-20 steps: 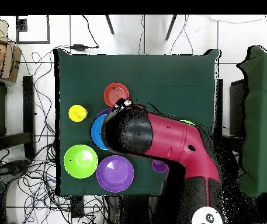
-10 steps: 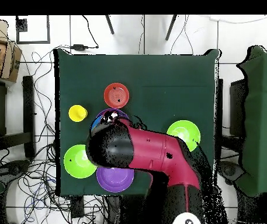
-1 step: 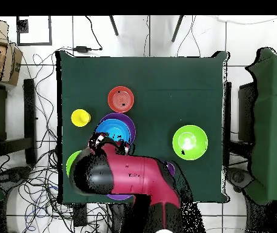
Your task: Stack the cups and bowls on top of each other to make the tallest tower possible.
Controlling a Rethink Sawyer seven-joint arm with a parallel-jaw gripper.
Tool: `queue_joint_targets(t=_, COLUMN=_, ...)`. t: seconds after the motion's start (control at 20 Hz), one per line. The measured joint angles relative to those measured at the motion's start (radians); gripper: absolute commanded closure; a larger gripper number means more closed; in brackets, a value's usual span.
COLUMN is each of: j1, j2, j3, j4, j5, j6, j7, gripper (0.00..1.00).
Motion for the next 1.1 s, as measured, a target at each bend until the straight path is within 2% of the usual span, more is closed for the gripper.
queue_joint_targets(t=0.55, j1=0.059, j2=0.02, j3=-0.021, j4=0.12, j5=-0.002, j6=-0.175, j7=0.0, gripper=0.0)
queue_joint_targets(t=1.1, j1=0.044, j2=0.09, j3=-0.049, j4=0.188, j5=-0.008, j6=-0.334, j7=0.0, gripper=0.0)
